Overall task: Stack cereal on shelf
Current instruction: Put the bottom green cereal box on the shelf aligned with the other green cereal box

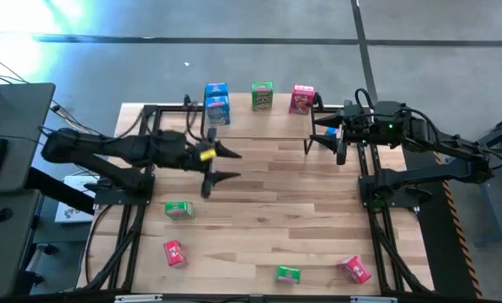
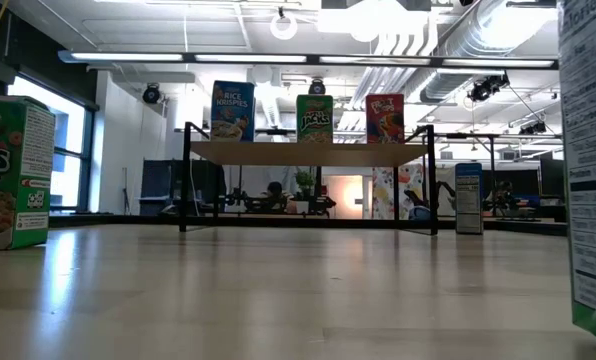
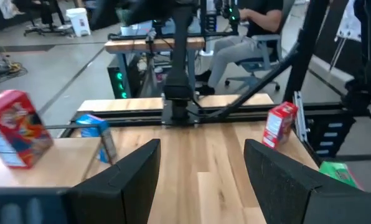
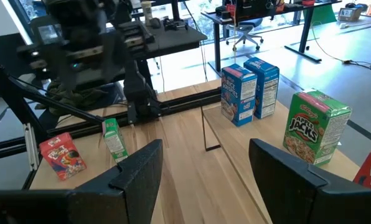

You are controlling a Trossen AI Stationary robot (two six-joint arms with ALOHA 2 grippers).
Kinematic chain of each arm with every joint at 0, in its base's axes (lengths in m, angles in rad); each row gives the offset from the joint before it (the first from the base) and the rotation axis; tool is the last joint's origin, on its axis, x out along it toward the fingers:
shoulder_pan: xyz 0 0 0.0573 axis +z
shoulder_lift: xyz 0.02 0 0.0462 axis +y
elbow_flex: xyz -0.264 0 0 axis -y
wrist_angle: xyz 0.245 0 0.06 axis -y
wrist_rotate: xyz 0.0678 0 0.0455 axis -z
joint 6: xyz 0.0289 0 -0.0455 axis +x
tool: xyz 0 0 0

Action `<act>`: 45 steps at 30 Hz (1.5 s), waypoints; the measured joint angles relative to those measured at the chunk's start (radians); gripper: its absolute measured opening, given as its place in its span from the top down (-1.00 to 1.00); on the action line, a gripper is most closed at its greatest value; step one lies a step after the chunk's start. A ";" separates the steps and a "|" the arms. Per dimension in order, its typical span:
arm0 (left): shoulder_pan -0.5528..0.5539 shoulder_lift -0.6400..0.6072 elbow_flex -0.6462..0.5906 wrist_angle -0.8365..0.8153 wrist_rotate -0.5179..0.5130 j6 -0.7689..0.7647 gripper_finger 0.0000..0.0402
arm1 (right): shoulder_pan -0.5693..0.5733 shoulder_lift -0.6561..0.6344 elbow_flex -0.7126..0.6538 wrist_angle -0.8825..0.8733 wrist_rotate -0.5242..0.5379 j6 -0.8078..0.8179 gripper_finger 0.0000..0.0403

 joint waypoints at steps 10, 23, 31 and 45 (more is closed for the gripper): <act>-0.169 0.176 0.126 -0.007 -0.107 -0.035 -0.11 | 0.000 0.000 0.000 0.000 0.000 0.000 -0.15; -0.273 0.440 0.322 -0.073 -0.133 -0.145 -0.11 | 0.000 0.000 0.000 0.000 0.000 0.000 -0.15; -0.317 0.558 0.399 -0.103 -0.149 -0.191 -0.11 | 0.000 0.000 0.000 -0.001 0.000 0.000 -0.15; -0.401 0.706 0.432 -0.045 -0.178 -0.313 -0.11 | 0.000 0.000 0.000 -0.008 0.000 0.000 -0.15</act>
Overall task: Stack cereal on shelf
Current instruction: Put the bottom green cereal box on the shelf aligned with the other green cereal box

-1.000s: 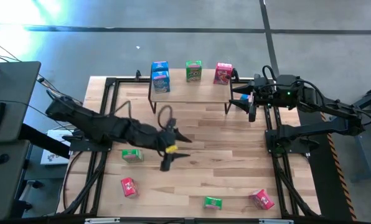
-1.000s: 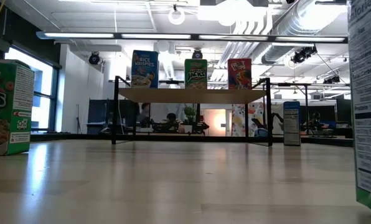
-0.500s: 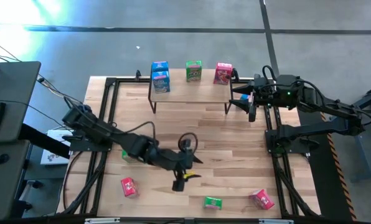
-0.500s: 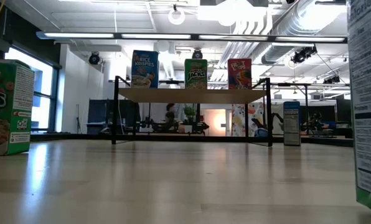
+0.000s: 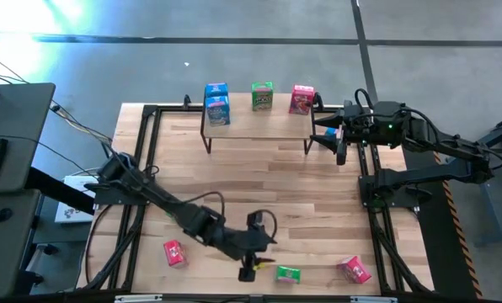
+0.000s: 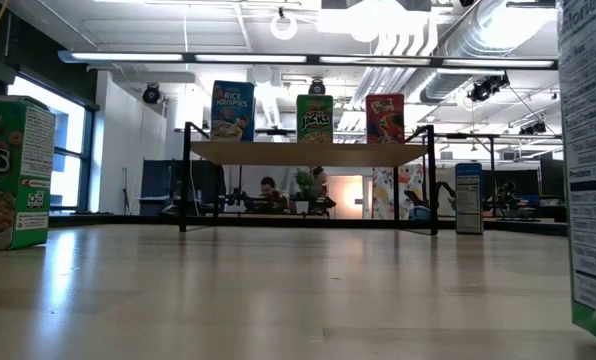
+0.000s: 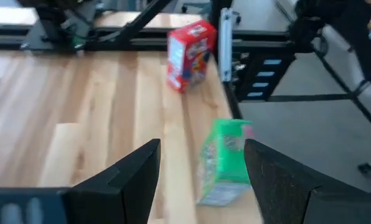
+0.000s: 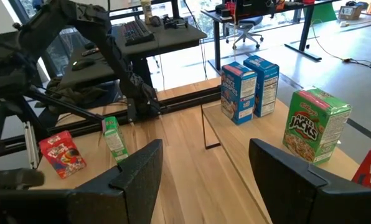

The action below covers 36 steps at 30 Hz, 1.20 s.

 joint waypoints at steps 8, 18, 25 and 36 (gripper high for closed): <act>-0.045 0.022 0.001 0.030 0.003 0.000 -0.11 | 0.000 0.000 0.000 -0.007 0.000 0.000 -0.15; -0.062 0.063 0.000 0.080 0.051 0.055 -0.29 | 0.000 0.000 0.000 -0.009 0.000 0.000 -0.15; -0.061 0.114 0.000 0.168 0.047 0.086 -0.35 | 0.000 0.000 0.000 -0.015 0.000 0.000 -0.15; -0.052 0.180 0.000 0.242 0.057 0.081 -0.35 | 0.000 0.000 0.000 -0.030 0.000 0.000 -0.15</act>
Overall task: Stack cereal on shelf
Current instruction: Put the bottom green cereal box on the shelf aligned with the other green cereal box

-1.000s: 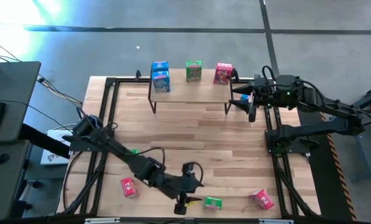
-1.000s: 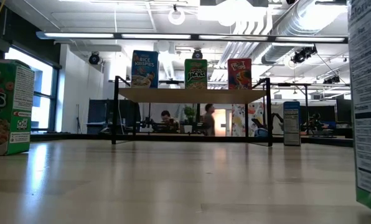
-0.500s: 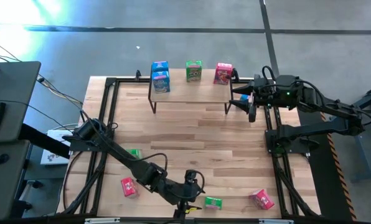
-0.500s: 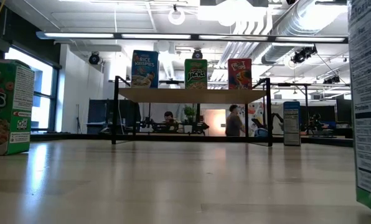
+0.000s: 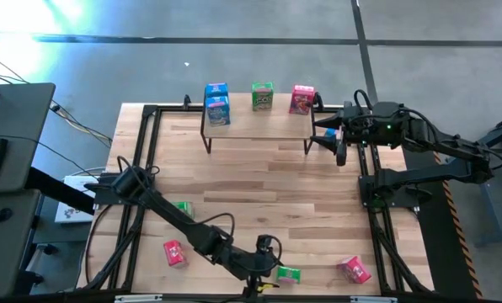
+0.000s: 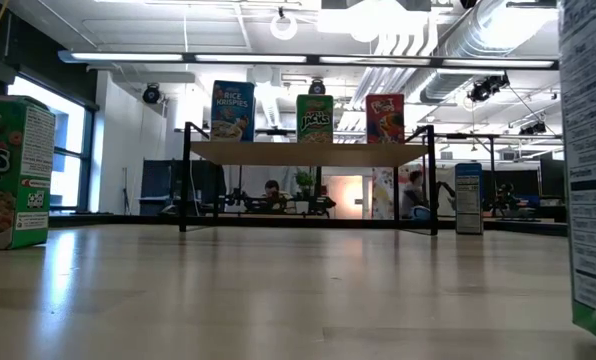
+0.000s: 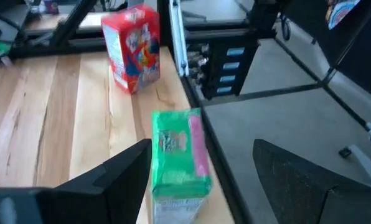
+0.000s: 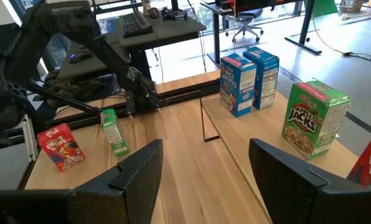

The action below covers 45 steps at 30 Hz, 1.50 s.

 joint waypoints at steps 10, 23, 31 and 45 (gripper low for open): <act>0.014 0.033 0.000 0.038 0.004 0.019 -0.35 | 0.000 0.000 0.000 -0.006 0.000 0.000 -0.15; 0.019 0.068 0.000 0.059 0.032 0.016 -0.35 | 0.000 0.000 0.000 -0.007 0.000 0.000 -0.15; 0.030 0.090 0.000 0.079 0.044 0.016 -0.35 | 0.000 0.000 0.000 -0.007 0.000 0.000 -0.15; 0.053 0.105 -0.001 0.063 0.081 -0.026 -0.30 | 0.000 0.000 0.000 -0.007 0.000 0.000 -0.15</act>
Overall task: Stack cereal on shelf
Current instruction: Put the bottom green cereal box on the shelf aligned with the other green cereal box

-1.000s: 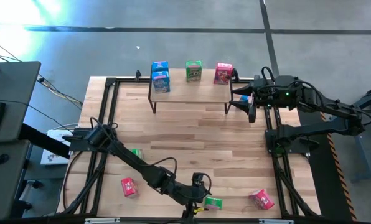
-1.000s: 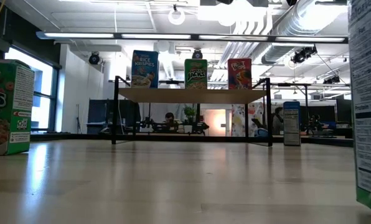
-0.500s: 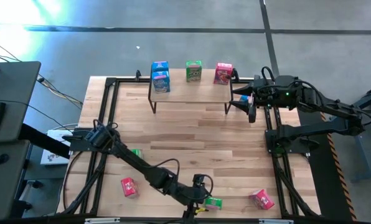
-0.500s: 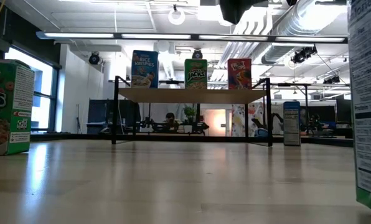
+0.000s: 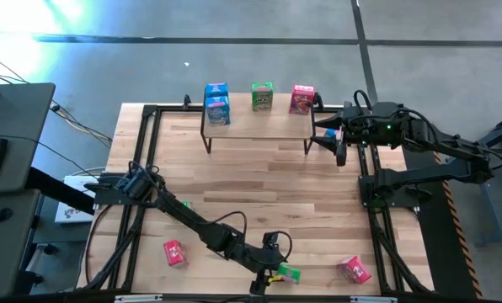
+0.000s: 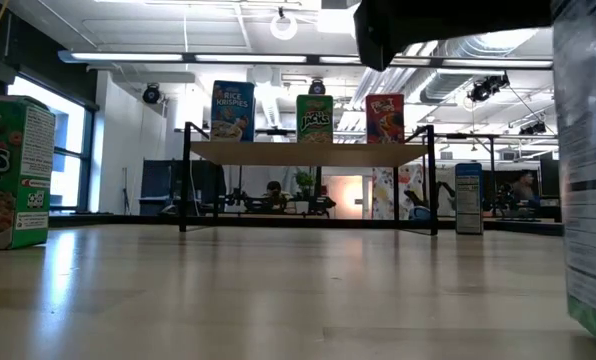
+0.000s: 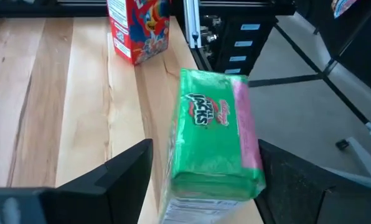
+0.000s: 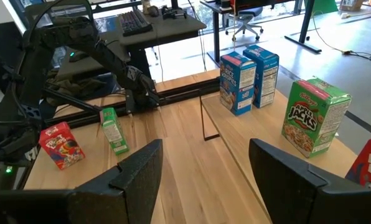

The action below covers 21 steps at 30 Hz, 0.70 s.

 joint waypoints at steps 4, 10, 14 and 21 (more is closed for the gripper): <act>0.000 0.000 0.000 0.009 -0.001 0.015 -0.26 | 0.000 0.000 0.000 0.000 0.000 0.000 -0.15; 0.007 0.000 0.000 0.010 0.027 0.016 -0.10 | 0.000 0.000 0.000 0.000 0.000 0.000 -0.15; 0.016 0.000 0.000 0.014 0.044 0.016 0.05 | 0.000 0.000 0.000 0.000 0.000 0.000 -0.15; 0.026 -0.002 0.000 0.013 0.071 0.016 0.21 | 0.000 0.000 0.000 0.000 0.000 0.000 -0.15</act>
